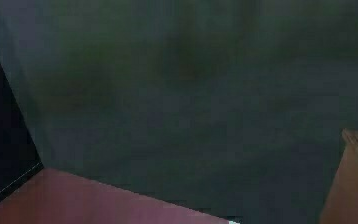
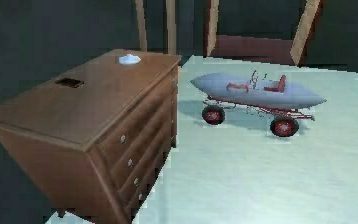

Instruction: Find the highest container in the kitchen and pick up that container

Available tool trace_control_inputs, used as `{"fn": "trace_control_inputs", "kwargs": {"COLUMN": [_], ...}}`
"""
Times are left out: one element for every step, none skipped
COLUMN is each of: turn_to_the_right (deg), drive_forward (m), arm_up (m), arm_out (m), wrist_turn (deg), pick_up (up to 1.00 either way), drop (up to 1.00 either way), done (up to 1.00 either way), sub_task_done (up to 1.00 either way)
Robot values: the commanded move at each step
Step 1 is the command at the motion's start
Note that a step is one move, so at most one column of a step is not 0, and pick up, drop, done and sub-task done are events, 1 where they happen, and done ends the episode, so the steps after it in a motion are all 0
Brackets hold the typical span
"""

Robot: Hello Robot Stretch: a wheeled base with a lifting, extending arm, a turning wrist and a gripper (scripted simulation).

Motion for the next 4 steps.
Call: {"fn": "trace_control_inputs", "kwargs": {"turn_to_the_right": [-39.0,0.0,-33.0,0.0], "drive_forward": [0.00,0.35,0.00,0.15], "arm_up": [0.00,0.00,0.00,0.00], "arm_out": [0.00,0.00,0.00,0.00], "wrist_turn": [0.0,0.0,0.0,0.0], "pick_up": [0.00,0.00,0.00,0.00], "drop": [0.00,0.00,0.00,0.00], "done": [0.00,0.00,0.00,0.00], "sub_task_done": [0.00,0.00,0.00,0.00]}}
